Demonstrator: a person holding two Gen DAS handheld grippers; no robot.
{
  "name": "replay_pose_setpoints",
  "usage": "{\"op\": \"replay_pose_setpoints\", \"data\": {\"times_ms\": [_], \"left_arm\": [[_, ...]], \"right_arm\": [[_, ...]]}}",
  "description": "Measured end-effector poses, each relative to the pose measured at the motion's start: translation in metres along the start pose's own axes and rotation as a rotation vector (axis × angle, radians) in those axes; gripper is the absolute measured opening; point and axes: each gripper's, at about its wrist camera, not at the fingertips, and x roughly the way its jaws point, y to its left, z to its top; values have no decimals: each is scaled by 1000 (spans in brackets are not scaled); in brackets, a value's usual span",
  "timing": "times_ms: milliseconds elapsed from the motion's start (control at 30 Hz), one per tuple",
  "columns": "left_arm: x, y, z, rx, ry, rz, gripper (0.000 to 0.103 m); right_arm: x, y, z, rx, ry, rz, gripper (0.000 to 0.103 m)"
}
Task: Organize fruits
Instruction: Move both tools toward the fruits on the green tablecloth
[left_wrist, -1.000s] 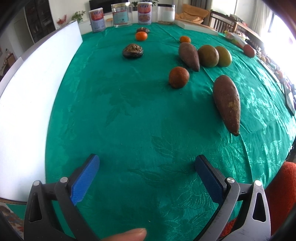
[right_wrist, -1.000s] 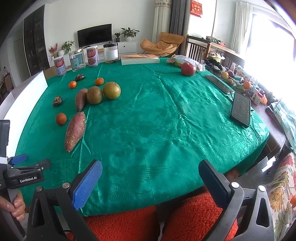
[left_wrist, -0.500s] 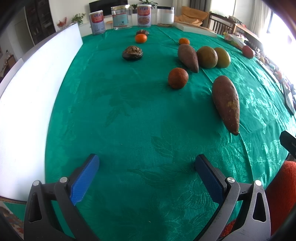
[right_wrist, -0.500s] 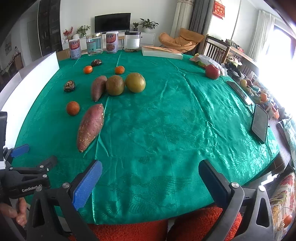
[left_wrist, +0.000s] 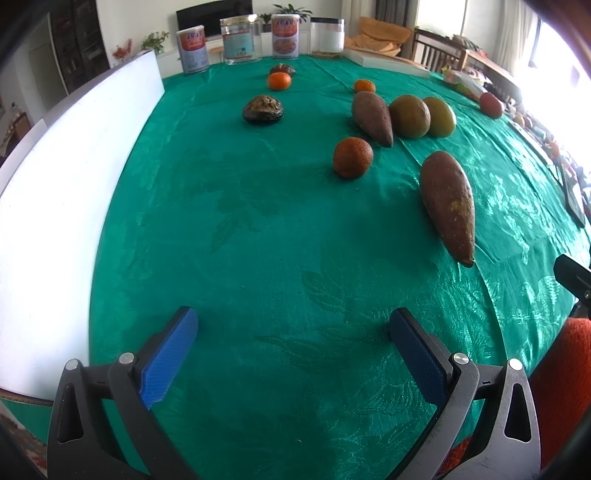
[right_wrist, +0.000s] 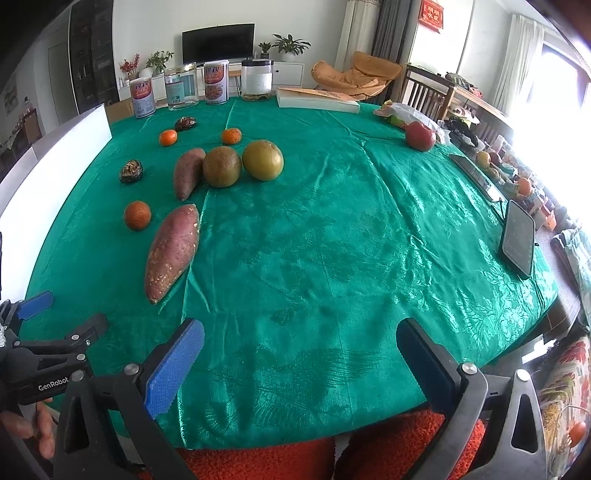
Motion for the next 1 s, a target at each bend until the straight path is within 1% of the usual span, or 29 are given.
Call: {"op": "replay_pose_setpoints", "data": {"times_ms": [133,367,1000], "left_arm": [[0,0,0,12,-1,-8,103],[2,-1,3,16,20,-9,103],[-1,0,-2,44,27,-27,103]], "right_arm": [[1,-3,0,8,5,1,103],[0,-5,0,17,4,1,103],[1,-5,-1,27,11,-1,103]]}}
